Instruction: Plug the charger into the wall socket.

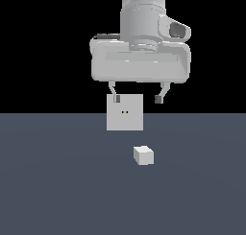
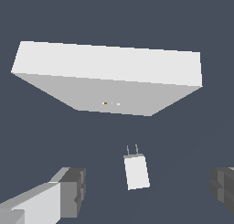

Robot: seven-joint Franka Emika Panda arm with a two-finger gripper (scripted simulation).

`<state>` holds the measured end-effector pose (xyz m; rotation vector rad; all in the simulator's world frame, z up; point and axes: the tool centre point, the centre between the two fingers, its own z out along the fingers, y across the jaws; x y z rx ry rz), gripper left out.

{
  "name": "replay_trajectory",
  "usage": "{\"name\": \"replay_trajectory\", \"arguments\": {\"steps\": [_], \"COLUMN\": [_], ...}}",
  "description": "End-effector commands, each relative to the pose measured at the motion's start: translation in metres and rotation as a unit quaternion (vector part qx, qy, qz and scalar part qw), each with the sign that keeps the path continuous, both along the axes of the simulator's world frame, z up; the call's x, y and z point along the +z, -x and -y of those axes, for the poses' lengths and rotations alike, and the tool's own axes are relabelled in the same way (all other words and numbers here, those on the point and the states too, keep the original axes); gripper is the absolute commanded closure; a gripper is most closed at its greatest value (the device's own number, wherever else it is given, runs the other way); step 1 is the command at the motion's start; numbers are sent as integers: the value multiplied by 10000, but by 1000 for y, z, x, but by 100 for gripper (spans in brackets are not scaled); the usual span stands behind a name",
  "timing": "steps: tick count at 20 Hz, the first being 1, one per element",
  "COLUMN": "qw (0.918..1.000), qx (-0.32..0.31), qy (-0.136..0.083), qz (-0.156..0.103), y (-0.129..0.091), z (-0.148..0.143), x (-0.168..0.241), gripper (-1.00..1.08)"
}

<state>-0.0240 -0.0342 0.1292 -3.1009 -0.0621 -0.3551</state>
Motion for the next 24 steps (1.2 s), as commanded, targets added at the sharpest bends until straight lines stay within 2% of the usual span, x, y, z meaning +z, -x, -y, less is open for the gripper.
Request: {"name": "replay_trajectory", "arguments": {"steps": [1, 13, 24], "qw": [9999, 9958, 9897], "qx": [63, 353, 562], "qy": [1, -28, -78], "qz": [154, 844, 1318], "y": [4, 17, 21], "z": [1, 4, 6], "x": [-6, -36, -58], "gripper": [-92, -92, -92]}}
